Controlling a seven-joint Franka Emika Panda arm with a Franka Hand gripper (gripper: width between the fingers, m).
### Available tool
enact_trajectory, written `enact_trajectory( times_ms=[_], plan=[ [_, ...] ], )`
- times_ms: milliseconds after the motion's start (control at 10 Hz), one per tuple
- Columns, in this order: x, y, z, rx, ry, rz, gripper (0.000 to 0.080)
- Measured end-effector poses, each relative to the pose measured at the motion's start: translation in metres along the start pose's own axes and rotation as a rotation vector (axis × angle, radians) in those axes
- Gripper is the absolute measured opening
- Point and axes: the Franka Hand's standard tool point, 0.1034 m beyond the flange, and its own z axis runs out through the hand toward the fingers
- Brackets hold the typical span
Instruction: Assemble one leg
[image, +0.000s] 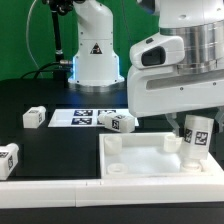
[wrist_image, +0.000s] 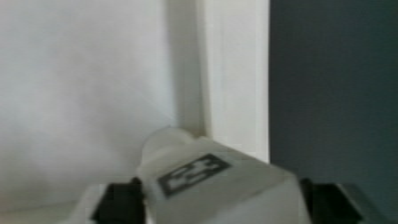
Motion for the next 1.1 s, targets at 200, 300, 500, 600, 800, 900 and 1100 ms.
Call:
enact_trajectory(
  times_ms=[200, 300, 500, 600, 800, 900, 1100],
  plan=[
    [0.0, 0.001, 0.0, 0.0, 0.0, 0.099, 0.0291],
    [0.001, 0.002, 0.002, 0.011, -0.005, 0.165, 0.0291],
    [0.019, 0.007, 0.005, 0.055, -0.007, 0.362, 0.0289],
    [0.022, 0.006, 0.005, 0.053, -0.022, 0.44, 0.0289],
    [0.026, 0.005, 0.005, 0.044, -0.056, 0.581, 0.0289],
    [0.026, 0.005, 0.005, 0.046, -0.06, 0.657, 0.0289],
    [0.026, 0.004, 0.005, 0.045, -0.064, 0.764, 0.0289]
  ],
)
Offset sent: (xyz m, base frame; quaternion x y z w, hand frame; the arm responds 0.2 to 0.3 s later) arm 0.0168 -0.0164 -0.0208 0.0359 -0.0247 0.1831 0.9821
